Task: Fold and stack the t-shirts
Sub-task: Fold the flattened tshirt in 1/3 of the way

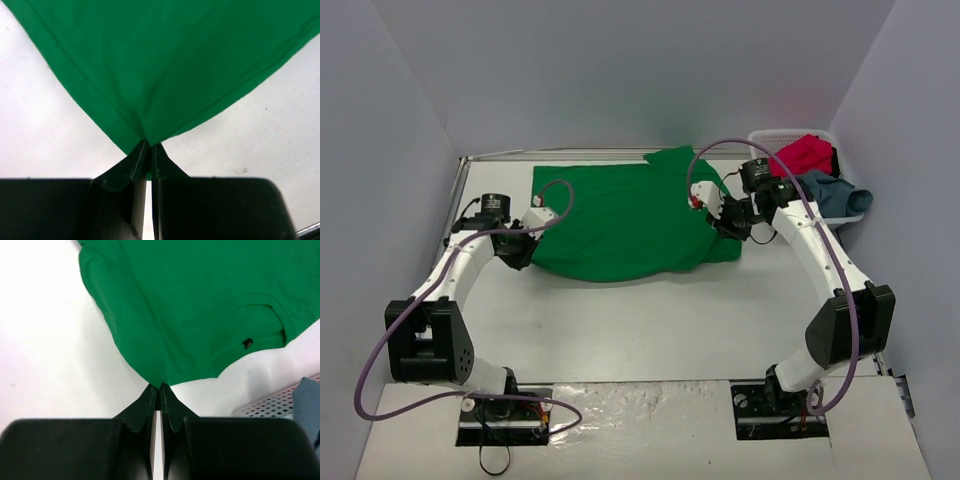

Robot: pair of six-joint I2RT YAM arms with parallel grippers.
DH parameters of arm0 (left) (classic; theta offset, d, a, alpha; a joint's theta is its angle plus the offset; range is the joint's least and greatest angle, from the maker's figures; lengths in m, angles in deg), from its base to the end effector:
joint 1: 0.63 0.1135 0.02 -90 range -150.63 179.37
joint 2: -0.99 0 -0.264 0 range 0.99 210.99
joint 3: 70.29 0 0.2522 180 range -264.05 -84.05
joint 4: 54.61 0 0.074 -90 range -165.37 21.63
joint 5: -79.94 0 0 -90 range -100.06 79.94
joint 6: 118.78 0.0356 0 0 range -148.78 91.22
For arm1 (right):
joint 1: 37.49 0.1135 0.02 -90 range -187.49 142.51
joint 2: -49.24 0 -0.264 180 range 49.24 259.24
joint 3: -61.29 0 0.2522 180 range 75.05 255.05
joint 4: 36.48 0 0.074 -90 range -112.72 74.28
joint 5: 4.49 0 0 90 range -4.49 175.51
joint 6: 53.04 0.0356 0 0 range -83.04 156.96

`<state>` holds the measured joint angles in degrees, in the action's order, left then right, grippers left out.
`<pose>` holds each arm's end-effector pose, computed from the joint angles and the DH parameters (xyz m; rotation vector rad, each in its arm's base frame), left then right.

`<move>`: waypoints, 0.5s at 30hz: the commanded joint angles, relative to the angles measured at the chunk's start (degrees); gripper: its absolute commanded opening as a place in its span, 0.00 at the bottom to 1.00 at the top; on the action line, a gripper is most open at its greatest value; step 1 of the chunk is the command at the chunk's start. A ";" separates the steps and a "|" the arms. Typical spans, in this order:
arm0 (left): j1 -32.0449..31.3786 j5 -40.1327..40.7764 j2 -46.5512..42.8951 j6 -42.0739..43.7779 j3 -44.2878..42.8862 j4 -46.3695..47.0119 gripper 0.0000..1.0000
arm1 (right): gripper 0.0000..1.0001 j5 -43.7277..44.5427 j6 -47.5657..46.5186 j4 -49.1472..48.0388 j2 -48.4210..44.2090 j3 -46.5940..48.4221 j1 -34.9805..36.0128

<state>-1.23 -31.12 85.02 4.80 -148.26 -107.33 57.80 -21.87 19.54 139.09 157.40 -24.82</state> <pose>0.2988 -0.0159 0.2577 0.8619 2.3599 -0.2482 0.3263 0.0903 0.3245 -1.5198 1.7537 0.1925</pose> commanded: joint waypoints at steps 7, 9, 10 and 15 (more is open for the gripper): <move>0.25 0.14 -5.90 4.56 5.75 -0.77 0.02 | 0.00 1.86 4.25 5.11 -5.29 -2.90 2.80; 0.25 0.75 -5.72 4.65 5.85 -0.15 0.02 | 0.00 2.47 4.51 5.03 -3.80 -1.76 2.72; 0.34 0.84 -5.28 4.74 5.67 0.02 0.02 | 0.00 2.65 4.69 4.94 -3.19 -1.23 2.71; 2.71 0.41 -2.30 4.04 3.65 1.43 0.03 | 0.00 3.27 5.21 4.32 1.91 3.08 2.45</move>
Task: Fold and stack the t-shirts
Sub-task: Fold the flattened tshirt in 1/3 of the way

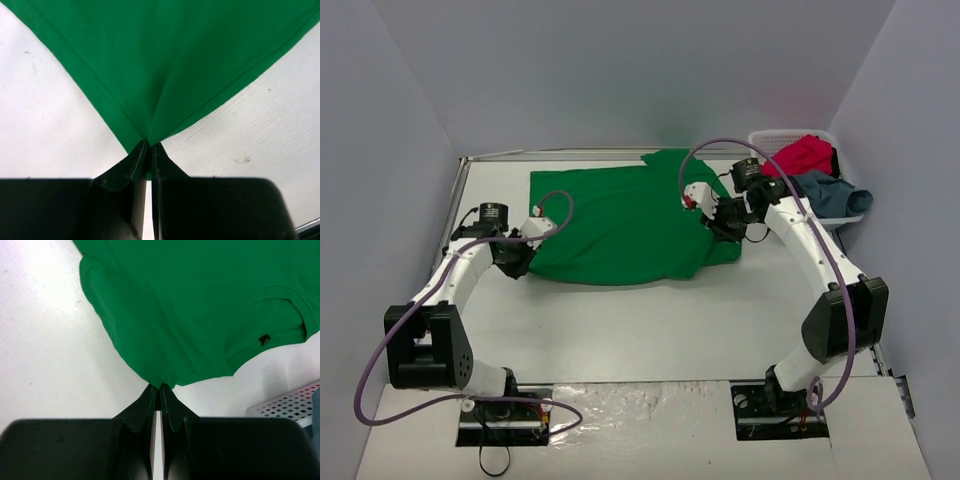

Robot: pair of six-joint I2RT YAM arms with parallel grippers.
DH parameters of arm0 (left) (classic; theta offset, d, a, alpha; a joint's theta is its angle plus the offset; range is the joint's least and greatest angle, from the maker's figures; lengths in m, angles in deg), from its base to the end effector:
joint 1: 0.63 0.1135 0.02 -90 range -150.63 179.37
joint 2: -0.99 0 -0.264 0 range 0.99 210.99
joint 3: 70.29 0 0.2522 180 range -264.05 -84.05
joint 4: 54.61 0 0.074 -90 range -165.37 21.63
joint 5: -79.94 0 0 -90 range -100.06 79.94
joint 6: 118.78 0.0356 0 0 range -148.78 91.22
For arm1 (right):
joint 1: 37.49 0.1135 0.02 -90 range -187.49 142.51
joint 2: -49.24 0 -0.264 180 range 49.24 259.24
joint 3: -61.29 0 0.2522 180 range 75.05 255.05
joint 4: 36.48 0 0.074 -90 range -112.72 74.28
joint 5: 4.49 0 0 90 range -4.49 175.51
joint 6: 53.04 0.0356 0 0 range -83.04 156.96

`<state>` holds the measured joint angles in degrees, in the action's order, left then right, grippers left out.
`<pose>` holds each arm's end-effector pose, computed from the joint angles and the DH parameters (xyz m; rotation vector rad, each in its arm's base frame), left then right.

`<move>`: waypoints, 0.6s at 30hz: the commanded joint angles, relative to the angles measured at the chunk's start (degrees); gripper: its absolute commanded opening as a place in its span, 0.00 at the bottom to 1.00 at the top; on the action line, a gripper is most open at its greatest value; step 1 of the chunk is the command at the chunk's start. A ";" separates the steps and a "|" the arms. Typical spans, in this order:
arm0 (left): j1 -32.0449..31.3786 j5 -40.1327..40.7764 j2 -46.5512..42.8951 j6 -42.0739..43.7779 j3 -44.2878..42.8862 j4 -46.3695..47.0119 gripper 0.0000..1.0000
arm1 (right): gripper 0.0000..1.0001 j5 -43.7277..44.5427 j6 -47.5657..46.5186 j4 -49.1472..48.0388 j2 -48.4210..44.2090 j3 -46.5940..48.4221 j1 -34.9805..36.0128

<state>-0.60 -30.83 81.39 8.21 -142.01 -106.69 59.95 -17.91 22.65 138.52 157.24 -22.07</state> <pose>0.2777 -0.0125 0.2421 0.9196 2.3688 -0.2309 0.3158 0.1030 0.3226 -1.5159 1.8354 0.2345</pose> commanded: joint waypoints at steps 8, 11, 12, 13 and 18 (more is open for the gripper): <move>3.83 -1.28 8.01 0.45 -9.97 0.53 0.02 | 0.00 2.36 1.87 0.43 12.05 13.51 -1.27; 4.10 -1.55 10.73 0.71 -12.87 0.10 0.02 | 0.00 2.88 1.79 0.43 15.57 17.02 -1.44; 4.10 -1.64 12.22 0.80 -13.58 -0.08 0.02 | 0.00 3.06 1.87 0.51 16.45 17.99 -1.53; 4.19 -1.72 12.93 1.15 -14.37 -0.69 0.02 | 0.00 3.32 1.96 0.51 18.20 18.87 -1.71; 4.27 -2.08 18.55 1.77 -19.03 -1.84 0.02 | 0.00 3.59 2.14 0.34 23.13 24.50 -2.32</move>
<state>2.92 -31.71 98.22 8.60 -157.90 -106.61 62.70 -16.75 21.36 159.92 178.16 -23.84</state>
